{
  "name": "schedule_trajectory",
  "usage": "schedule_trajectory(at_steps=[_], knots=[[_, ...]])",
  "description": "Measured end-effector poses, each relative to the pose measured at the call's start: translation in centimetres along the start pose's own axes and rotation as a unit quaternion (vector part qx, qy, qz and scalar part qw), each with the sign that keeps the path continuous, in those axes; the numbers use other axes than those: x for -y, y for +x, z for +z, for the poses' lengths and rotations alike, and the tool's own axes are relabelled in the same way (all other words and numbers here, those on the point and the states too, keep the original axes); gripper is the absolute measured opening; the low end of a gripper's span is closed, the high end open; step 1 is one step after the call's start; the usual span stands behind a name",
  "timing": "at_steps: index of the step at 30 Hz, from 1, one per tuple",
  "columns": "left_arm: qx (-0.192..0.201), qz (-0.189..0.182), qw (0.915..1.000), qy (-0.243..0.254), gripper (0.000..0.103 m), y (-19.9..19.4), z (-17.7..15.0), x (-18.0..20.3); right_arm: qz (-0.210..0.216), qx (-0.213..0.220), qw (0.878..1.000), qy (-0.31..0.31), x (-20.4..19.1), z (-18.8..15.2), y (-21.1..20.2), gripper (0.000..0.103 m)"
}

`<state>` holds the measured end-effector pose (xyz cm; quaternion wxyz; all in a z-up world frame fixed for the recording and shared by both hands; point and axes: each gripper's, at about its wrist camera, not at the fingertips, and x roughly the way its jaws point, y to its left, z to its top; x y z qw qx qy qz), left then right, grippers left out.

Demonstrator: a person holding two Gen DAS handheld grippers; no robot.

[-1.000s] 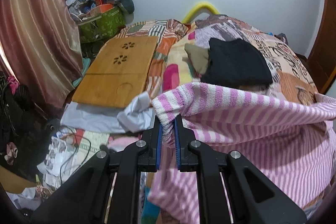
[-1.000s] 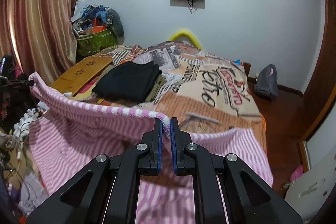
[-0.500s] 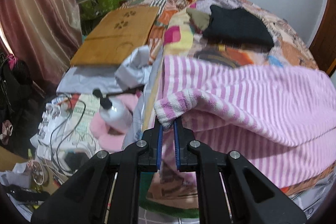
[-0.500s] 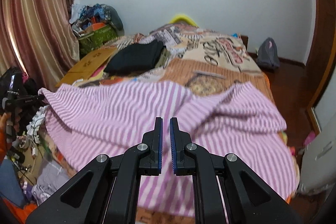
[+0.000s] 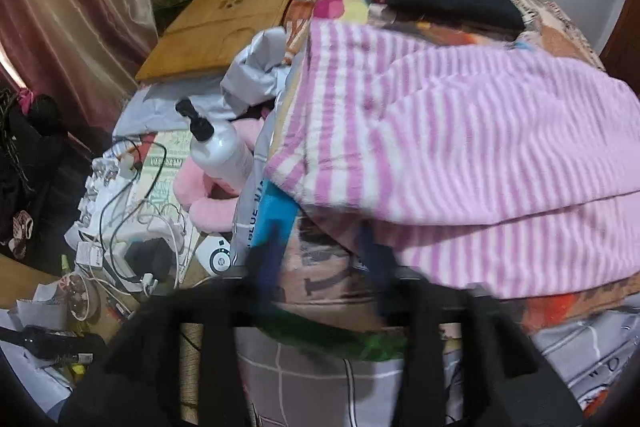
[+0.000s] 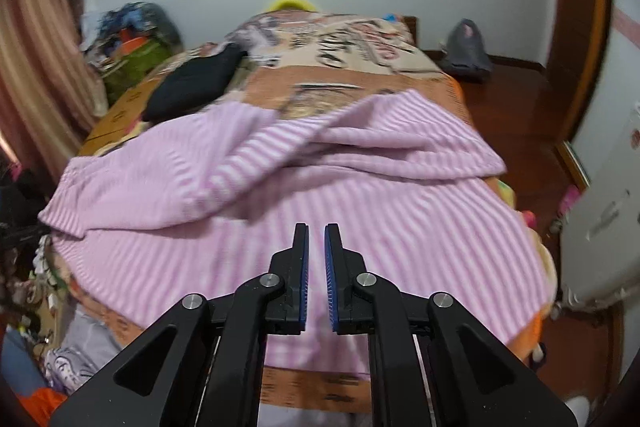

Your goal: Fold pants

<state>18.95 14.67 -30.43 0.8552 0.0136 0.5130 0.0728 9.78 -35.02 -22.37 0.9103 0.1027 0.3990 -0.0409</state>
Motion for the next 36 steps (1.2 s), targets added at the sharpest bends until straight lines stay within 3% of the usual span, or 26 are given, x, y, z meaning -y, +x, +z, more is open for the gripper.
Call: schedule_trajectory(at_steps=[1, 5, 7, 13, 15, 19, 24, 27, 31, 33, 35, 36], knots=[[0.013, 0.007, 0.9999, 0.003, 0.068, -0.9, 0.1, 0.4, -0.006, 0.0, 1.0, 0.007, 0.8, 0.0, -0.1, 0.014], [0.038, 0.016, 0.999, 0.017, 0.068, -3.2, 0.9, 2.2, -0.045, 0.007, 0.998, 0.037, 4.9, -0.1, -0.5, 0.032], [0.044, 0.016, 0.9988, 0.014, 0.068, -3.4, 1.8, 3.1, -0.066, 0.001, 0.996, 0.053, 7.4, -0.1, -0.1, 0.036], [0.025, 0.019, 0.9992, -0.026, 0.066, 0.6, 4.6, 3.4, -0.098, -0.035, 0.992, 0.068, 12.0, 1.3, 3.6, 0.037], [0.007, 0.025, 0.999, -0.037, 0.058, 2.6, 5.0, 3.1, -0.1, -0.048, 0.991, 0.072, 13.0, 2.1, 5.6, 0.037], [-0.011, 0.054, 0.9979, -0.034, 0.057, 5.5, 5.0, 2.9, -0.087, -0.069, 0.991, 0.073, 13.9, 3.5, 9.1, 0.037], [-0.017, 0.057, 0.9975, -0.039, 0.058, 6.2, 4.9, 2.7, -0.065, -0.107, 0.992, 0.026, 13.1, 3.9, 12.8, 0.037], [-0.018, 0.059, 0.9971, -0.044, 0.059, 6.4, 4.9, 2.7, -0.081, -0.112, 0.99, -0.012, 12.5, 3.7, 13.7, 0.038], [-0.021, 0.066, 0.9967, -0.044, 0.059, 6.6, 4.9, 2.9, -0.071, -0.108, 0.992, 0.006, 13.7, 3.7, 13.7, 0.045], [-0.022, 0.067, 0.9965, -0.044, 0.059, 6.6, 5.0, 3.0, -0.058, -0.107, 0.992, 0.015, 14.1, 3.4, 13.5, 0.043], [-0.021, 0.067, 0.9965, -0.045, 0.059, 6.6, 5.0, 3.0, -0.049, -0.105, 0.993, 0.015, 13.9, 3.3, 13.3, 0.017], [-0.021, 0.067, 0.9965, -0.046, 0.06, 6.6, 4.9, 2.9, -0.043, -0.102, 0.994, 0.016, 13.7, 3.2, 13.0, 0.011]])
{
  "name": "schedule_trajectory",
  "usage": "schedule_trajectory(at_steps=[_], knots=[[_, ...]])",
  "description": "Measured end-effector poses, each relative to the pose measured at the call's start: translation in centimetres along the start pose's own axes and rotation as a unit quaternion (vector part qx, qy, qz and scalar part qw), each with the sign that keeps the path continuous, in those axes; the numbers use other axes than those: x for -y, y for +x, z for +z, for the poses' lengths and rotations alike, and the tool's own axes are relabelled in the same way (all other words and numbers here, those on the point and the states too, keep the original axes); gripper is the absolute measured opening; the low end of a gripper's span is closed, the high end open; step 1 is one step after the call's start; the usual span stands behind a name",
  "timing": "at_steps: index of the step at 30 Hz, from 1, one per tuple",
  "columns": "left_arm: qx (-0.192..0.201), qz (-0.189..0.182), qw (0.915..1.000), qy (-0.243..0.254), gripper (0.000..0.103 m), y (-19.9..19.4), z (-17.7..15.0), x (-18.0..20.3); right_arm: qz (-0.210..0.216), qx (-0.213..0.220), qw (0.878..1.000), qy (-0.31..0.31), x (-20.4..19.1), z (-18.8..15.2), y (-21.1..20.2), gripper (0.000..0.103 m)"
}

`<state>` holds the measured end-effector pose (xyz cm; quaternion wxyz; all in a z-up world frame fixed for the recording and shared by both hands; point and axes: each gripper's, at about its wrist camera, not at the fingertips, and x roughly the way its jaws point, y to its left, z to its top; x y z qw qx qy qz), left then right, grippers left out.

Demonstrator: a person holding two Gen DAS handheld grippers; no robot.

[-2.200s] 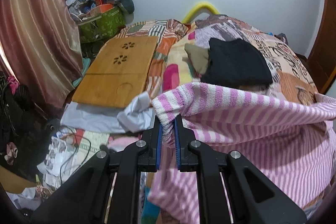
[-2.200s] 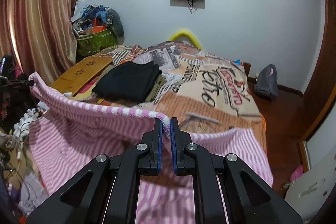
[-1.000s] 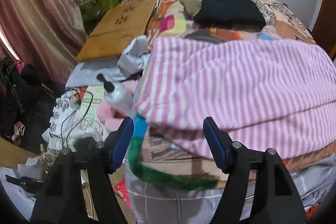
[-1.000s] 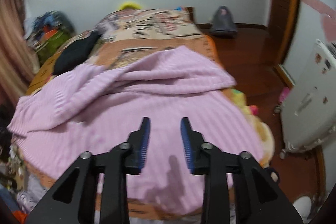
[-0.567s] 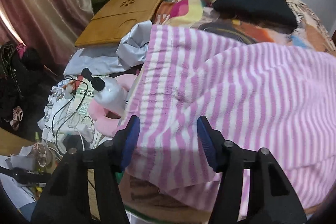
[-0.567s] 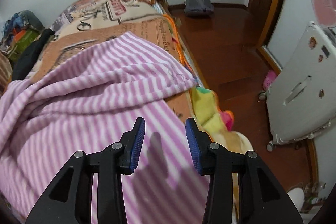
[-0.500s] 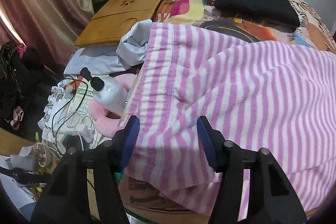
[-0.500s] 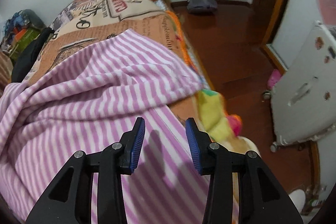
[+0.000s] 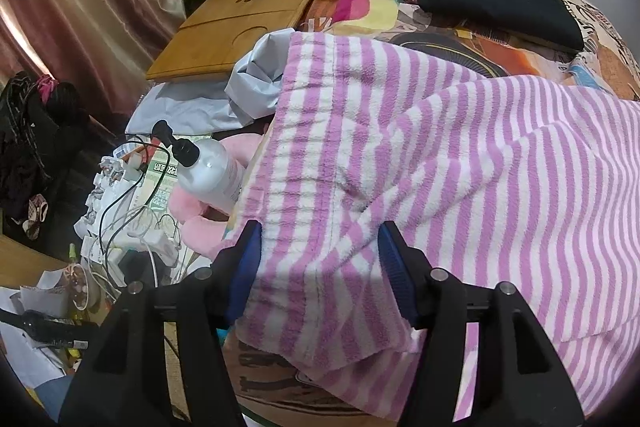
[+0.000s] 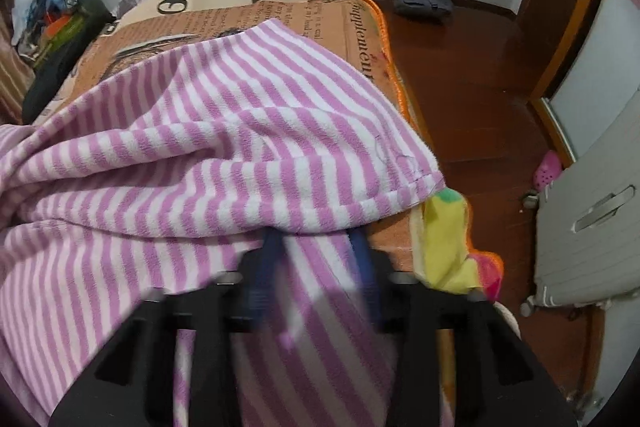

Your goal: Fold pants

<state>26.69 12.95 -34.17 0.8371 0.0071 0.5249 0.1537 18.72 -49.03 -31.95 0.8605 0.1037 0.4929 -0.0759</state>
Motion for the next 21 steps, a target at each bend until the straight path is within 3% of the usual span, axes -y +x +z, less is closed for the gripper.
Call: schedule_trajectory(at_steps=[5, 10, 15, 21], knots=[[0.0, 0.004, 1.0, -0.002, 0.06, 0.0, 0.0, 0.0, -0.044, 0.03, 0.998, -0.024, -1.7, -0.1, -0.7, 0.008], [-0.003, 0.002, 1.0, -0.002, 0.06, 0.0, 0.1, -0.1, -0.091, 0.051, 0.994, -0.005, 0.2, 1.3, -1.6, 0.008], [-0.001, 0.004, 1.0, 0.0, 0.06, -0.1, 0.0, -0.2, -0.15, 0.049, 0.987, 0.029, 3.5, 2.6, -1.0, 0.008], [-0.004, 0.004, 1.0, 0.004, 0.061, 0.0, 0.0, -0.1, -0.18, 0.035, 0.982, 0.05, 5.3, 3.2, 0.8, 0.008]])
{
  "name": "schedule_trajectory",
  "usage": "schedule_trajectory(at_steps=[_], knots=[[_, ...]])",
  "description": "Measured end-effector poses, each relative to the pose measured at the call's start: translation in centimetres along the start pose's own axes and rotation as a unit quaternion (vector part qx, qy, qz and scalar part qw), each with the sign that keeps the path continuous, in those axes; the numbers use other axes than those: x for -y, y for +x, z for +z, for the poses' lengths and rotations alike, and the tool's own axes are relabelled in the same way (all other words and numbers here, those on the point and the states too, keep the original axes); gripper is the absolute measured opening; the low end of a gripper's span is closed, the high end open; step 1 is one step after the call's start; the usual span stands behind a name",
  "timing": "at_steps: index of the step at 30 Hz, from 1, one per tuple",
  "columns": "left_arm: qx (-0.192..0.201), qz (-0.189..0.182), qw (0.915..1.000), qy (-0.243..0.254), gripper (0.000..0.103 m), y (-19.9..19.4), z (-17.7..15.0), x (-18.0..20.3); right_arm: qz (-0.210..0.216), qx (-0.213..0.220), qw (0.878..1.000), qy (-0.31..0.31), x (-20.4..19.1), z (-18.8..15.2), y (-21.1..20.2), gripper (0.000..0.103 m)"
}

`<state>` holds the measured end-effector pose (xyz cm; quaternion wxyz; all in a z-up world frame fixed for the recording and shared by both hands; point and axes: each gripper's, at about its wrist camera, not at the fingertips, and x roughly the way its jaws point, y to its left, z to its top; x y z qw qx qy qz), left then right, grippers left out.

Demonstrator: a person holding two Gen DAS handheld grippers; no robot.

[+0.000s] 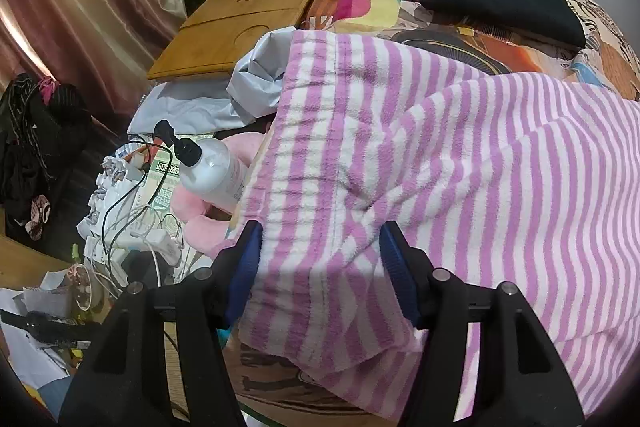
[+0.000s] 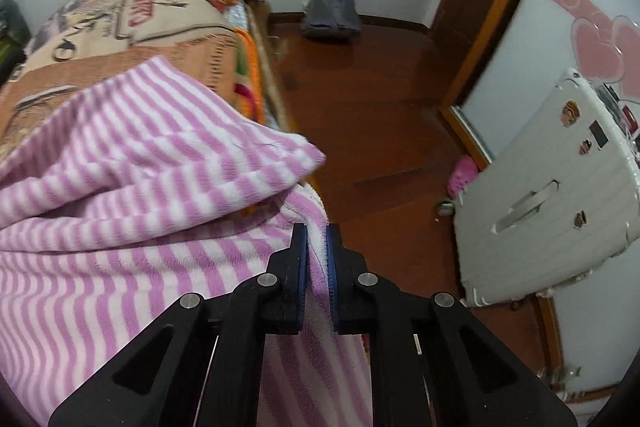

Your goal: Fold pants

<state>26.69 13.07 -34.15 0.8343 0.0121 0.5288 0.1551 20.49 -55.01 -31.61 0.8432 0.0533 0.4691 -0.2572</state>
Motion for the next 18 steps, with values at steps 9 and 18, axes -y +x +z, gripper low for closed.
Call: schedule_trajectory(at_steps=[9, 18], knots=[[0.002, 0.003, 1.0, 0.002, 0.062, 0.1, -0.1, 0.2, 0.037, -0.03, 0.999, 0.021, 1.3, 0.1, -0.4, 0.011], [0.005, 0.002, 1.0, -0.001, 0.062, 0.1, -0.1, 0.3, 0.084, -0.006, 0.996, 0.02, 4.0, -5.4, -9.0, 0.038]])
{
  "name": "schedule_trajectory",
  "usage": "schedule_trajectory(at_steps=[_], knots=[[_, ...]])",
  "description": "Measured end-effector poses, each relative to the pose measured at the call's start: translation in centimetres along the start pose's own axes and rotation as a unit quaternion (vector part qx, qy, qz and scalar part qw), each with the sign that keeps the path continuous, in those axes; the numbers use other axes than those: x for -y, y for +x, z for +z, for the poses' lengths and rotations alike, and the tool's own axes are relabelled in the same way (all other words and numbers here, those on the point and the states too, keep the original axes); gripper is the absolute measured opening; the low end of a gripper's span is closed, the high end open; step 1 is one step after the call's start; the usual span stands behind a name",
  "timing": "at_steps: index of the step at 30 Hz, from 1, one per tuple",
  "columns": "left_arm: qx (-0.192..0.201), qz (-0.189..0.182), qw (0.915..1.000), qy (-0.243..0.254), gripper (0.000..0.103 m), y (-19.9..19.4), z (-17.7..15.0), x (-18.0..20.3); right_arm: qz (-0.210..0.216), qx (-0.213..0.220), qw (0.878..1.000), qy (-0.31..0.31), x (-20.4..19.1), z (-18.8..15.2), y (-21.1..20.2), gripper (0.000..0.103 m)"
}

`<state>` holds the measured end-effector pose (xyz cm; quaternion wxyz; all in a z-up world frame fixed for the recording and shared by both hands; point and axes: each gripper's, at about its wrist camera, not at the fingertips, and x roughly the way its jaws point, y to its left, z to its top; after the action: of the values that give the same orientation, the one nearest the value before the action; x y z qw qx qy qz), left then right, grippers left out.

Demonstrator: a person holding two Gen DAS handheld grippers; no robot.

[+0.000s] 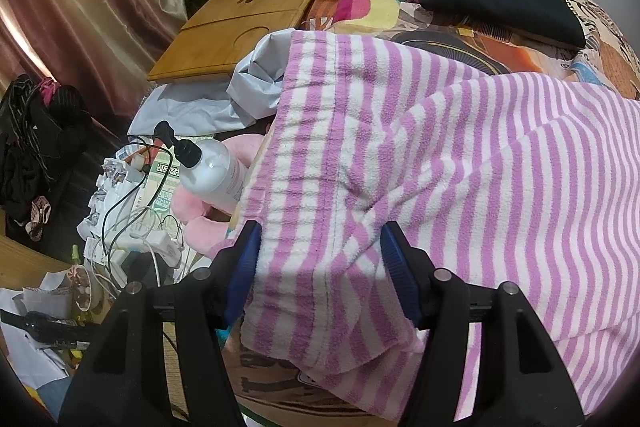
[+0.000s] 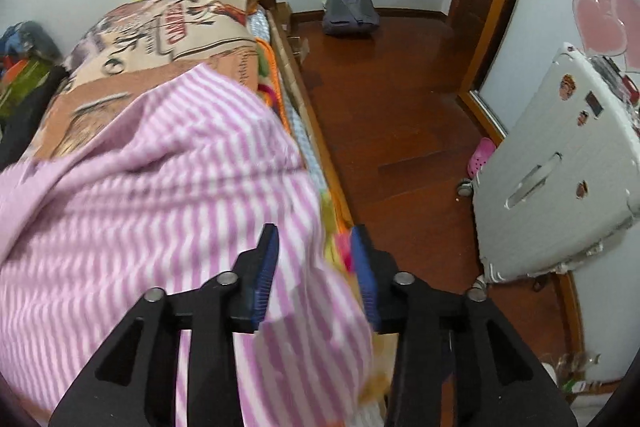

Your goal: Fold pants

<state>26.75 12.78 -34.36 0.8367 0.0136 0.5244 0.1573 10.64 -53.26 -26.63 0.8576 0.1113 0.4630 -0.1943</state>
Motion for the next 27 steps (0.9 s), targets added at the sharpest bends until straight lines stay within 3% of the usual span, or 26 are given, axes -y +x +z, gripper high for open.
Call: schedule_trajectory(at_steps=[6, 8, 9, 11, 13, 15, 19, 23, 27], knots=[[0.002, -0.006, 1.0, -0.001, 0.062, -0.1, -0.1, 0.0, 0.008, -0.047, 0.999, 0.017, -0.9, -5.8, 1.3, 0.041], [0.003, -0.008, 1.0, 0.0, 0.062, -0.1, -0.2, -0.1, 0.002, -0.041, 0.999, 0.024, -1.2, -6.9, 1.9, 0.04], [0.003, -0.009, 1.0, -0.001, 0.062, -0.1, -0.3, -0.1, 0.009, -0.038, 0.999, 0.03, -1.2, -6.9, 2.0, 0.038], [0.003, -0.011, 0.9999, 0.0, 0.063, -0.1, -0.3, -0.2, 0.023, -0.039, 0.998, 0.035, -1.3, -6.9, 2.1, 0.017], [0.005, -0.014, 0.9999, -0.002, 0.063, -0.2, -0.4, -0.3, -0.003, -0.037, 0.999, 0.002, -2.4, -7.0, 2.2, 0.011], [0.007, -0.016, 0.9998, -0.003, 0.063, -0.2, -0.5, -0.4, -0.033, -0.039, 0.998, -0.04, -3.5, -7.3, 2.3, 0.009], [0.012, -0.021, 0.9997, -0.001, 0.064, -0.2, -0.9, -0.6, -0.046, -0.056, 0.997, -0.031, -2.5, -7.5, 2.7, 0.008], [0.008, -0.028, 0.9996, -0.005, 0.063, -0.6, -0.7, -0.7, -0.034, -0.062, 0.997, -0.012, -1.6, -7.5, 2.2, 0.008], [0.019, -0.046, 0.9987, -0.006, 0.063, -2.8, 0.1, -0.5, -0.018, -0.031, 0.999, -0.008, -1.9, -5.2, -0.2, 0.009]])
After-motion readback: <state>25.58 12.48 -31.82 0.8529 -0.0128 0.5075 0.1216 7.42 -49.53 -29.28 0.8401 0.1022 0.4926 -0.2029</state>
